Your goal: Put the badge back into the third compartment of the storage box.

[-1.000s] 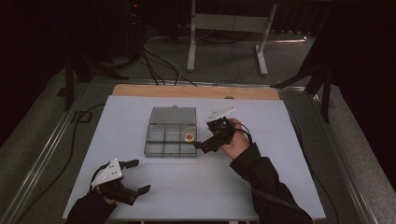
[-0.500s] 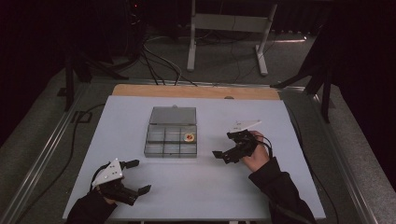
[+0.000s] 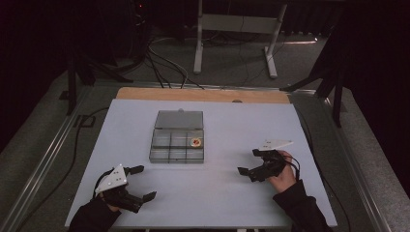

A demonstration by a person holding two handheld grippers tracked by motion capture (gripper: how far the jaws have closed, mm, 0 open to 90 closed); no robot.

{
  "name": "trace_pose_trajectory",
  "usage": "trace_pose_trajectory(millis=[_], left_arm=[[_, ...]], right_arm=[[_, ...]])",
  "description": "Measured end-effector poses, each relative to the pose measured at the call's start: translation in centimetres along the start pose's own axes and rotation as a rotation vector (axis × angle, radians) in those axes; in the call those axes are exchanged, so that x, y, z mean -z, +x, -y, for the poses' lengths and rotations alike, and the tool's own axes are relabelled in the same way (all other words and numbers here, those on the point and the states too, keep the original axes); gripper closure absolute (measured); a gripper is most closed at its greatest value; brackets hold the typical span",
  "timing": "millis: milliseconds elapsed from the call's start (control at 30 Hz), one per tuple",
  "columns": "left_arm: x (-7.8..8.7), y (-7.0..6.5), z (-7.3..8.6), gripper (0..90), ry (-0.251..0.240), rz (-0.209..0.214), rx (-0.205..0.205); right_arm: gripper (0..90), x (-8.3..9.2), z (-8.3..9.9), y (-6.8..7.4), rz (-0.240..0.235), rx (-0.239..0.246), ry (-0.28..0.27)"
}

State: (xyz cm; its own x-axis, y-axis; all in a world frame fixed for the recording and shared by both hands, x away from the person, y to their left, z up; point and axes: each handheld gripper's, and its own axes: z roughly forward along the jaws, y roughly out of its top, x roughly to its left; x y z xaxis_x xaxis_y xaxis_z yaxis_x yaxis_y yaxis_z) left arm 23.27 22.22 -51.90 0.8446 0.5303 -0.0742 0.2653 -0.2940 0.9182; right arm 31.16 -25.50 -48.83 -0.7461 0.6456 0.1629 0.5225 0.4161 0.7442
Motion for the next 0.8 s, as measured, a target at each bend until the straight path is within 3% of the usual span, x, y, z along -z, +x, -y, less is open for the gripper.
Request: trace_pose_trajectory(millis=[167,467,800], left_arm=[[0.0,0.0,0.0,0.0,0.002,0.001,0.001],[0.0,0.0,0.0,0.0,-0.001,0.004,0.000],[-0.1,0.0,0.0,0.0,0.000,0.004,0.002]], right_arm=[[0.0,0.5,2.0,-0.2,0.025,-0.010,0.018],[0.0,2.4,5.3,-0.2,0.088,-0.022,-0.026],[0.0,3.5,7.3,-1.0,0.124,-0.075,-0.043]])
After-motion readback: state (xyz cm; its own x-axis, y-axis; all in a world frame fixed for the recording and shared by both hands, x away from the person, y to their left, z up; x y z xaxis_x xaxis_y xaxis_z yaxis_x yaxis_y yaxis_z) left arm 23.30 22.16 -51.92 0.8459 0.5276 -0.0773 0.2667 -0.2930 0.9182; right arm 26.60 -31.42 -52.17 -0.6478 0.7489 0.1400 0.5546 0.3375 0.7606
